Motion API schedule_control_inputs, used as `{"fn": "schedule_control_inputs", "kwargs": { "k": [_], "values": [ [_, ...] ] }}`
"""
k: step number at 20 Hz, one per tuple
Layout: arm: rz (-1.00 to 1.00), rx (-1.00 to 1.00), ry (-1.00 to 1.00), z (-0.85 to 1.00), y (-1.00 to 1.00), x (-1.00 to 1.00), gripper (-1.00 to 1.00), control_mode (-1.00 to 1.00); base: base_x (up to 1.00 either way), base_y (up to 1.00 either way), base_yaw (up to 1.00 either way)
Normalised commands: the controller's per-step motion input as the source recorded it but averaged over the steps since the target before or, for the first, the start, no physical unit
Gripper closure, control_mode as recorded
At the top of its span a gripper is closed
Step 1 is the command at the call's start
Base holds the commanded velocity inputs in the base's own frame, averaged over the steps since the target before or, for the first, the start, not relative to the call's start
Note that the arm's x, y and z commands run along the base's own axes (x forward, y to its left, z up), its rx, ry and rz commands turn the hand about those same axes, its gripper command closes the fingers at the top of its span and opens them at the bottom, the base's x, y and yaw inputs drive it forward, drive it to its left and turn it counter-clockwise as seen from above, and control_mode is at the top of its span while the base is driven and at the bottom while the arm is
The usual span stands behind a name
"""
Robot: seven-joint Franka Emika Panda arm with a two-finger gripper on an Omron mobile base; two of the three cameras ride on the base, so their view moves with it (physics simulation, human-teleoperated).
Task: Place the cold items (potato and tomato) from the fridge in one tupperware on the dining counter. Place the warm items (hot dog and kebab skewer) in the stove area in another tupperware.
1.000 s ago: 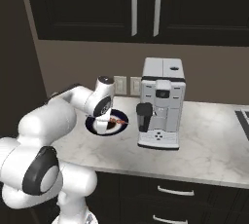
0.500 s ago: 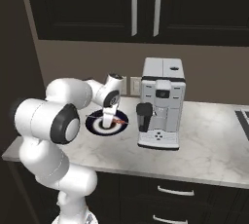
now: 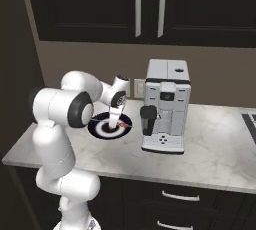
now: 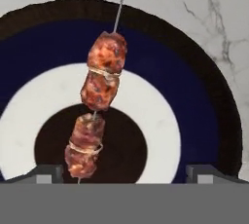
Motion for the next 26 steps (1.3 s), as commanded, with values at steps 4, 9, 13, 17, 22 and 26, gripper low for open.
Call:
{"fn": "schedule_control_inputs", "kwargs": {
  "k": [4,9,13,17,22,26],
  "values": [
    [-0.03,0.00,0.02,-0.26,0.00,0.46,-1.00,-1.00,0.00,0.00,0.00],
    [-0.01,0.00,0.00,-0.36,0.00,0.37,-1.00,-1.00,0.00,0.00,0.00],
    [0.00,0.00,0.00,-0.47,0.00,0.05,-1.00,-1.00,0.00,0.00,0.00],
    [0.00,0.00,-0.07,-0.61,0.04,0.00,-1.00,-1.00,0.00,0.00,0.00],
    [0.00,0.00,-0.16,-0.57,0.06,0.00,1.00,-1.00,0.00,0.00,0.00],
    [0.00,0.00,-0.01,-0.46,0.00,0.00,1.00,-1.00,0.00,0.00,0.00]
  ]
}}
